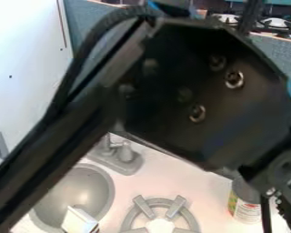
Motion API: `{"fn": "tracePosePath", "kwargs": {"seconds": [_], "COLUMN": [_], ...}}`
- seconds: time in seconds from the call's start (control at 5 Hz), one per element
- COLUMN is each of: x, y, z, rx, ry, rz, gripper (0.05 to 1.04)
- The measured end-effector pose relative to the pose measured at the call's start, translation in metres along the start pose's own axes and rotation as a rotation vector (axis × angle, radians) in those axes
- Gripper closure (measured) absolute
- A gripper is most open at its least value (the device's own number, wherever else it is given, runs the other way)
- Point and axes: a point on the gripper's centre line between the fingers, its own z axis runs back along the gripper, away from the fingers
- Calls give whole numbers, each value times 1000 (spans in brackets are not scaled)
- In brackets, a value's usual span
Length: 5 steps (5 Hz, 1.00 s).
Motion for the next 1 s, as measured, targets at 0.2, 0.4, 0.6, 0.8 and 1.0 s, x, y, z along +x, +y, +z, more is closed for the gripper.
{"fn": "tracePosePath", "kwargs": {"seconds": [0.2,0.4,0.6,0.8,1.0], "x": [-7,-21,-33,-54,-72], "y": [-2,-7,-2,17,37], "z": [24,55,82,99,93], "rx": [27,34,104,140,167], "ry": [-41,-52,-91,-131,-102], "rz": [18,59,125,228,353], "gripper": [94,94,94,94,94]}}
